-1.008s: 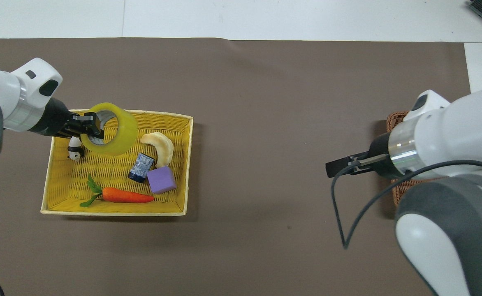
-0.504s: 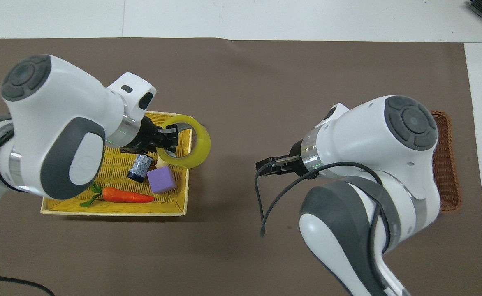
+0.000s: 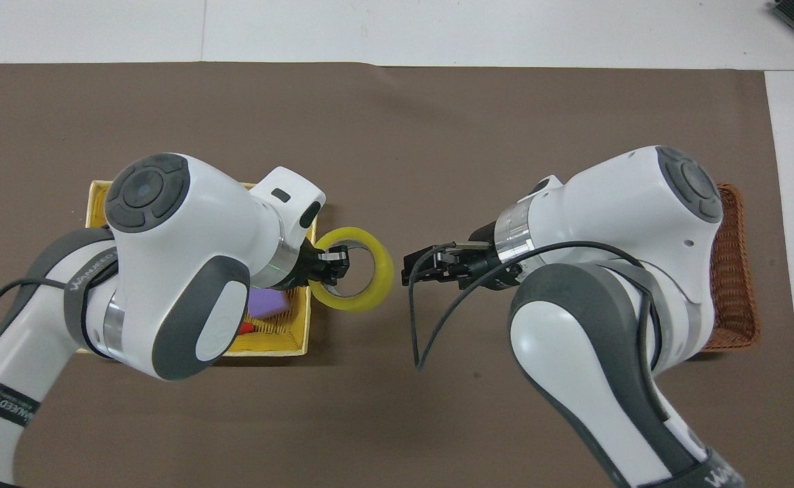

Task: Move tape to another basket
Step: 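Lift the tape with the left gripper while the right gripper approaches it, then grasp the tape with the right gripper and open the left gripper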

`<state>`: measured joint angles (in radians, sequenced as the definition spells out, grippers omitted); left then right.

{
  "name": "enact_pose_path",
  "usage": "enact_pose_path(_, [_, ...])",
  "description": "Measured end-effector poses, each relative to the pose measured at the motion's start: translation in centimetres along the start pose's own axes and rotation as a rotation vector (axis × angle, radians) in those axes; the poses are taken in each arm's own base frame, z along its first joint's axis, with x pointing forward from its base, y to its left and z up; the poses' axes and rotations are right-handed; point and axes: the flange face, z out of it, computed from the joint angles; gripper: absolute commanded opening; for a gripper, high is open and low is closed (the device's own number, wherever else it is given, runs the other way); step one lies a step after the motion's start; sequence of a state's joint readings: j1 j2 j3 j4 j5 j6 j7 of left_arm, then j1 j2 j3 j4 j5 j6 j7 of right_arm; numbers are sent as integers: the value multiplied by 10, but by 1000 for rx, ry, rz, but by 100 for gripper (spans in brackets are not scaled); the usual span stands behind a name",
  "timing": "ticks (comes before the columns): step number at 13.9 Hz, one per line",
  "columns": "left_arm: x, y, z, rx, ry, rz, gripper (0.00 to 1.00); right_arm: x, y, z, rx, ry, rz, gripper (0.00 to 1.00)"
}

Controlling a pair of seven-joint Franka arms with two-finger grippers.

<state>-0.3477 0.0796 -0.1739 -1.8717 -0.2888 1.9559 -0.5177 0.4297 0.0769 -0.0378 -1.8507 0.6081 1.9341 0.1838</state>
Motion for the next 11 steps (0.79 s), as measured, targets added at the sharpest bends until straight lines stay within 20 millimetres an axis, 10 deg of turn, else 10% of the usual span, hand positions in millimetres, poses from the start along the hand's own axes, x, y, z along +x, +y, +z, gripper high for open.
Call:
enact_pose_path(7, [-18,35,6,-151,-18,-95,0,-4,0,24,25,9,0,100])
enact_pose_path(11, [-18,39,7,-182,-27,-116,0,-1,9,22,36,9,-45,14])
